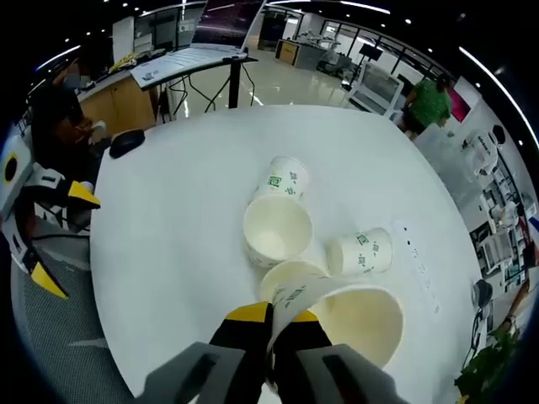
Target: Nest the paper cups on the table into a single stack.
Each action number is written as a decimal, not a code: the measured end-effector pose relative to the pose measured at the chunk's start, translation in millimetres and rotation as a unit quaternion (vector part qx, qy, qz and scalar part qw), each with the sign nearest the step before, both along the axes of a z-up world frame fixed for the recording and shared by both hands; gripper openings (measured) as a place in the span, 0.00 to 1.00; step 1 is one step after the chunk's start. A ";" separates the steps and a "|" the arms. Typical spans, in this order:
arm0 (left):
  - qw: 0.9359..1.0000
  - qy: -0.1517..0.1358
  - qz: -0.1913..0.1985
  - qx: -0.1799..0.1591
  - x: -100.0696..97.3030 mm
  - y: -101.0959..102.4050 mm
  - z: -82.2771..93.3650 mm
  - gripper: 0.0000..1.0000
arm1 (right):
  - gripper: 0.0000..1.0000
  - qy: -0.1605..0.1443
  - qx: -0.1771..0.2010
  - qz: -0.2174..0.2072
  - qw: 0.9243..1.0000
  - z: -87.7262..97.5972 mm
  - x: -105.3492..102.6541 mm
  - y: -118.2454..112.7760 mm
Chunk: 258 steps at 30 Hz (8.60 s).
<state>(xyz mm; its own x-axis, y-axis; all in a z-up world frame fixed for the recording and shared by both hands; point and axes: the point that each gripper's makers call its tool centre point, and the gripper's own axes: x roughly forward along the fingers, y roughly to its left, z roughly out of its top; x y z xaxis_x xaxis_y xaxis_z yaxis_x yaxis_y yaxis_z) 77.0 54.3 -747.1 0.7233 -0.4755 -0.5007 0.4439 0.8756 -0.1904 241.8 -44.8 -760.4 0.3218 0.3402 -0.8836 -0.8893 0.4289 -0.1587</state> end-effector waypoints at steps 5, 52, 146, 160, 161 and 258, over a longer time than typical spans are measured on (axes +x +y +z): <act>1.000 0.000 0.000 0.000 0.7 0.7 -1.9 0.64 | 0.00 0.007 0.000 -0.003 1.000 -5.3 -0.2 -1.3; 1.000 0.005 0.003 0.001 0.4 0.9 -1.6 0.64 | 0.03 0.005 -0.026 0.030 0.999 -16.3 -1.2 8.3; 1.000 0.011 0.003 0.002 0.5 1.1 -3.5 0.62 | 0.07 0.021 -0.073 0.150 0.986 -44.6 -63.7 47.6; 1.000 0.008 0.004 0.005 1.5 2.2 -4.5 0.64 | 0.21 0.019 -0.027 0.120 0.992 -13.5 -65.0 54.7; 1.000 0.008 0.003 0.005 1.5 2.1 -4.5 0.65 | 0.22 0.017 -0.019 0.116 0.993 -7.7 -64.3 57.3; 0.998 0.001 -0.068 -0.013 -12.3 -22.4 1.5 0.64 | 0.00 -0.035 0.028 -0.025 0.999 46.8 2.6 61.6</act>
